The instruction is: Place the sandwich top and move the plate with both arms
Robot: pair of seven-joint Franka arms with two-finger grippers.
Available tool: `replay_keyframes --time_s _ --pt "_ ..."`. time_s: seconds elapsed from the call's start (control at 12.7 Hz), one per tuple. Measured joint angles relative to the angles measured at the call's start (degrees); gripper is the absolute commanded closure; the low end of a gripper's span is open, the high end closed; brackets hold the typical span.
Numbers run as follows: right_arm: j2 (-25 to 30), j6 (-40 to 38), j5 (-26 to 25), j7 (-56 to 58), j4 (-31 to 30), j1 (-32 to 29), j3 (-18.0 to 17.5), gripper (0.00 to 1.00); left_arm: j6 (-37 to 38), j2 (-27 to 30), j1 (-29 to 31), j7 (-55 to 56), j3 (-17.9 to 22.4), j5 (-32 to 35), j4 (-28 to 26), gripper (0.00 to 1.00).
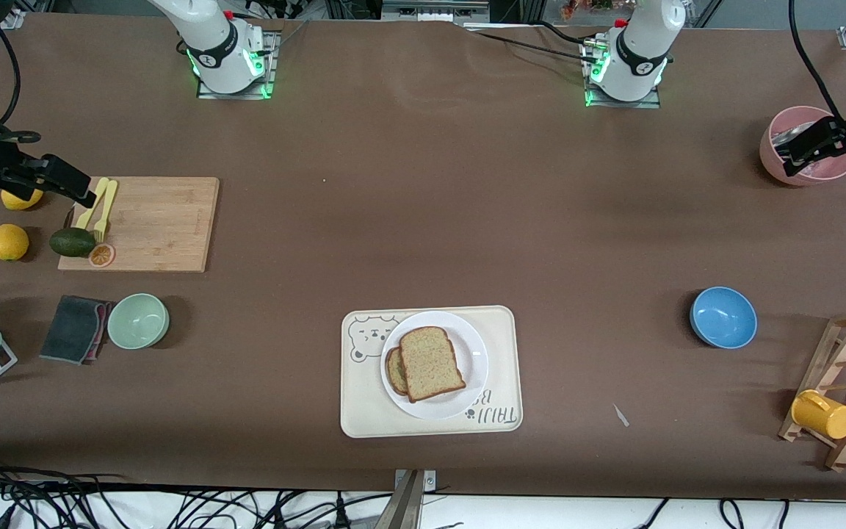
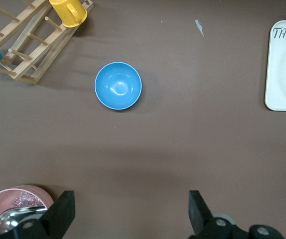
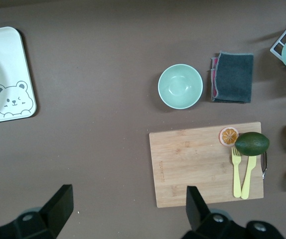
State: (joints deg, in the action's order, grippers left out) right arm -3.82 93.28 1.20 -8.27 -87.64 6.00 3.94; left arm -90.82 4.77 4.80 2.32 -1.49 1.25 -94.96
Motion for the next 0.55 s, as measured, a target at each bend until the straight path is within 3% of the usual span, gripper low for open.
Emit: replay_keyframes --time_s 0.55 --pt "0.00 -1.91 0.00 1.88 0.01 0.00 0.03 0.00 -0.17 -4.07 0.14 1.96 0.02 0.00 3.13 0.00"
